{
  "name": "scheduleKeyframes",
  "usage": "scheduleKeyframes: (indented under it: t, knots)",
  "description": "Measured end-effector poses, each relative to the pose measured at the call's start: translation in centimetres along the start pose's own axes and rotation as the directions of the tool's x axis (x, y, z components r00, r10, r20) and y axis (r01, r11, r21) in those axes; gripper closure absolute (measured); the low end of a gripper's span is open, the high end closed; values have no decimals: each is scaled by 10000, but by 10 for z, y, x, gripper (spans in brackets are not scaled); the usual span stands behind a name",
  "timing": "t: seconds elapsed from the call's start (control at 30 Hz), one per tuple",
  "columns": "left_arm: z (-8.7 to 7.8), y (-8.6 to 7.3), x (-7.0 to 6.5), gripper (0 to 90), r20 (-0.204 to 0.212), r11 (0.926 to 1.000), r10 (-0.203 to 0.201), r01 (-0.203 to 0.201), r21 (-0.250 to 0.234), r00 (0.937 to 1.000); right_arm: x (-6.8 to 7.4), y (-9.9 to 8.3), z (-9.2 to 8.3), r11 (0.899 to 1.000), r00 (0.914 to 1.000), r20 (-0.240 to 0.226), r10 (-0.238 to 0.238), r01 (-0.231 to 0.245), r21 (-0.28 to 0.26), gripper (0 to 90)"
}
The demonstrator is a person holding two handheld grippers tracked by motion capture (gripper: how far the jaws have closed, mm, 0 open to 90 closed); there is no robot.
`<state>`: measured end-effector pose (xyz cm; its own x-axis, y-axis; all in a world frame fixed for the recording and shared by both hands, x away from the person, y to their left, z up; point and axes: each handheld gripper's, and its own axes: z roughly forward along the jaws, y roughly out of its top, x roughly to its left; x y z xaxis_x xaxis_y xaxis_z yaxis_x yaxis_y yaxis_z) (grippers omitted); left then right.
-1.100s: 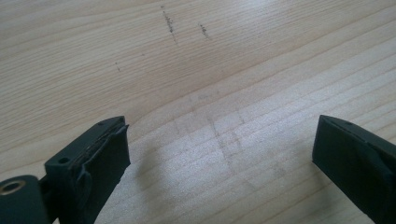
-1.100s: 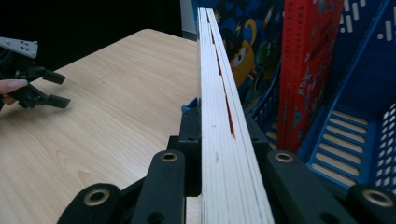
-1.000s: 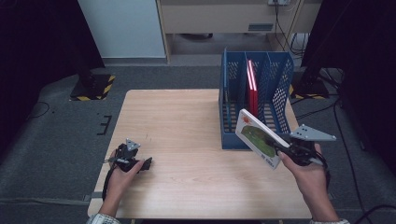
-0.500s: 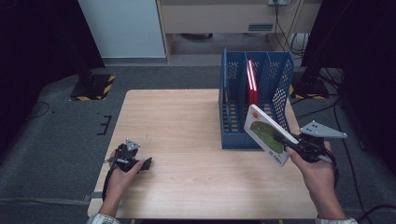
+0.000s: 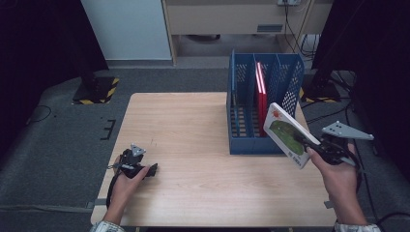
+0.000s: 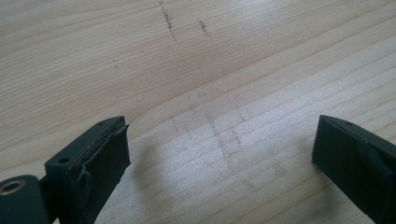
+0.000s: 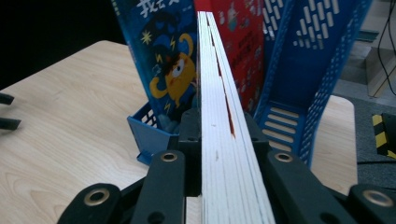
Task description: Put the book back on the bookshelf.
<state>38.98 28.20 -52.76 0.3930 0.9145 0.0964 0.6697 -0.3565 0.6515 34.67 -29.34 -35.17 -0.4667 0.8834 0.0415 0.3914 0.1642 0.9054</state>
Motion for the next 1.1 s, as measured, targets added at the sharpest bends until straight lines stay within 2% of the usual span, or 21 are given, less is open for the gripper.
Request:
scheduleKeyframes:
  t: [0.4, 1.1]
  knots:
    - [0, -1, 0, 26, 3, 10000, -74, 74, -36, 10000, -19, 4, 8, 9998, 9984, 534, 196, -200, 77, 760]
    - [1, -1, 1, 25, 150, 9998, -170, 171, -87, 9997, -25, 25, 29, 9994, 9920, 1214, 350, -351, -13, 760]
